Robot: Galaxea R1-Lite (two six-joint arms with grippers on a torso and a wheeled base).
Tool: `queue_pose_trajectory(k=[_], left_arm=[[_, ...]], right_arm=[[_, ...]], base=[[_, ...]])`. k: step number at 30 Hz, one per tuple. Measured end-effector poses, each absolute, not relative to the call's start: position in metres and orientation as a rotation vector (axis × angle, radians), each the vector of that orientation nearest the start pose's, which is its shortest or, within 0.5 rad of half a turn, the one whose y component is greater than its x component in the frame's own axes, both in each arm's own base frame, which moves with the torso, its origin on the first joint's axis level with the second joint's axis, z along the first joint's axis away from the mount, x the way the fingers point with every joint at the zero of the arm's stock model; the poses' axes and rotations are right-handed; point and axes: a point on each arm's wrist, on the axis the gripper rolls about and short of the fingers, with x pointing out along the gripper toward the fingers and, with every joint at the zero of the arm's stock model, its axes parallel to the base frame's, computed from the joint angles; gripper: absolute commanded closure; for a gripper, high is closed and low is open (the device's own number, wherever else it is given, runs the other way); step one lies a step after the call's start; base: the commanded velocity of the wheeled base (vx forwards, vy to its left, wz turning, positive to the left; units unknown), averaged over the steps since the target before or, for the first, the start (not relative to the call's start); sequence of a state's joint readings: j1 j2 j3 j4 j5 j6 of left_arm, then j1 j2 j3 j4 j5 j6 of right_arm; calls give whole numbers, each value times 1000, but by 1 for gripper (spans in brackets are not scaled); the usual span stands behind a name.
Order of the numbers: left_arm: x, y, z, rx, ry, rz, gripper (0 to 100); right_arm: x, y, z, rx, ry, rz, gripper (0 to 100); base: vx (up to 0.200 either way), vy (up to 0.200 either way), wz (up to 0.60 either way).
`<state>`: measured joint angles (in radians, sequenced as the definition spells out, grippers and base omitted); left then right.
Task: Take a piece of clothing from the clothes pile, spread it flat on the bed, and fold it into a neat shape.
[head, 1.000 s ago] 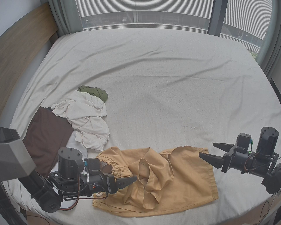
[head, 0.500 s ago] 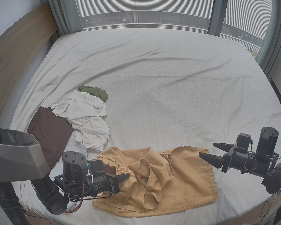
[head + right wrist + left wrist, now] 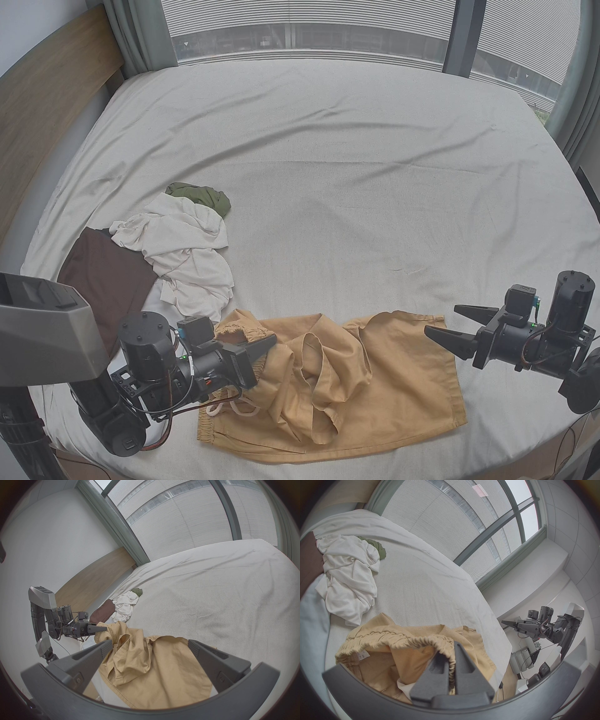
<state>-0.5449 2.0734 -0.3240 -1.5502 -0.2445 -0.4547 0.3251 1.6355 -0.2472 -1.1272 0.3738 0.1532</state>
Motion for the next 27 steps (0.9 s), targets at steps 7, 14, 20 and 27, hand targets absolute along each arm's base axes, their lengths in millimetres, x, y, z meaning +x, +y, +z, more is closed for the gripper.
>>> queue_pose_trajectory(k=[7,14,20,27], left_arm=[[244,-152,60,-395,362,-721,100],[244,-147,72,-417,322,-725,100],[243,-146,80,-423,295,-732,100],[242,-146,85,-426,278,-730,100]], right_arm=[[208,80,115,153,321,677,0],[209,80,114,153,326,677,0],[208,85,111,153,338,694,0],[201,107,113,170,333,797,0]], base=[[0,0,0],[0,0,0],[0,0,0],[0,0,0]])
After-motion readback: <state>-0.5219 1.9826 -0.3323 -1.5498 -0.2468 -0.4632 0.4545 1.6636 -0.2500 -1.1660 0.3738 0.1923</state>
